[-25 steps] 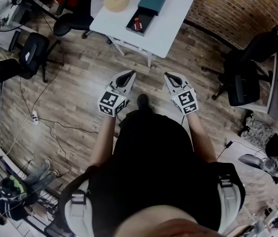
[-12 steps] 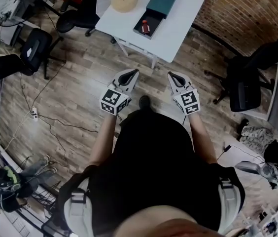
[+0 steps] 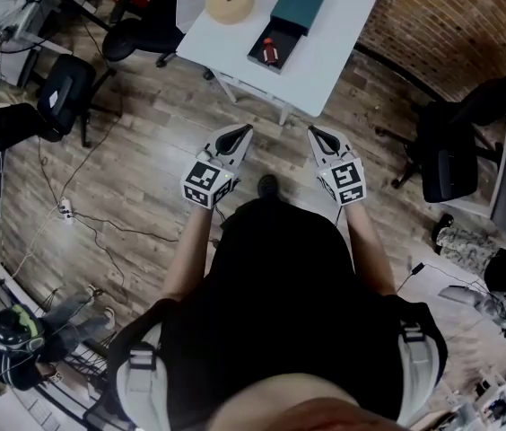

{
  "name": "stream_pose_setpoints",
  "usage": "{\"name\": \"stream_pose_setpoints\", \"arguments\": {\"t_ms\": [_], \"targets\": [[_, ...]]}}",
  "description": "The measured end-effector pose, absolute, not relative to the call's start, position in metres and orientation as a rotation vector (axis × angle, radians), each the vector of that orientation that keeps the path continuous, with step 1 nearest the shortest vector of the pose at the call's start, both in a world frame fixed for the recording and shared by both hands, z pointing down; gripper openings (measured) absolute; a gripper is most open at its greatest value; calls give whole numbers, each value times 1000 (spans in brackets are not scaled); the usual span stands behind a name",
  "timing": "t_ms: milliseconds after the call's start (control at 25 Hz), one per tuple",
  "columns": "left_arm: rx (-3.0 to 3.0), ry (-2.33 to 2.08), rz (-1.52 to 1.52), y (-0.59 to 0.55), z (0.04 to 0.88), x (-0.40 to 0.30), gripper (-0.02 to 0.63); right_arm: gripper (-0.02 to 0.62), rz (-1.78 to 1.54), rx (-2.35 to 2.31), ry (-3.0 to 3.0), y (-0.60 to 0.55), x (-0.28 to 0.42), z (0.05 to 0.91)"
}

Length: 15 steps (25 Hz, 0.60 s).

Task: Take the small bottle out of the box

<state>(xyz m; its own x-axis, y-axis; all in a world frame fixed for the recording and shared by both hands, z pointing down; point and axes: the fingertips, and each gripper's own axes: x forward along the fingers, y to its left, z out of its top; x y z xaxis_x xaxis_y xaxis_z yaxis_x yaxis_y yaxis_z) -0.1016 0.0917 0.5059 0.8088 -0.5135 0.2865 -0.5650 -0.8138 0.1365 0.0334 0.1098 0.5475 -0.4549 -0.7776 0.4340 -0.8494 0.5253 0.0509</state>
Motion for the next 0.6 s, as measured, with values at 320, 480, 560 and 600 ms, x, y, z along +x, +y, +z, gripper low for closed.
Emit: {"name": "stream_pose_setpoints", "arguments": {"t_ms": [320,480,560,600], "targets": [[2801,-797,346,83,506,-110,20,-2,256,1385,-2337,105,27,547],[2802,-798,349,79,508,-118,20,-2,271,1392,-2332,103,18,549],[2799,-802,350,80,508,-121,20,-2,275,1389,-2329,105,17,553],[2796,-804,354,80,508,-122,20,-2,274,1389,-2328,106,18,555]]}}
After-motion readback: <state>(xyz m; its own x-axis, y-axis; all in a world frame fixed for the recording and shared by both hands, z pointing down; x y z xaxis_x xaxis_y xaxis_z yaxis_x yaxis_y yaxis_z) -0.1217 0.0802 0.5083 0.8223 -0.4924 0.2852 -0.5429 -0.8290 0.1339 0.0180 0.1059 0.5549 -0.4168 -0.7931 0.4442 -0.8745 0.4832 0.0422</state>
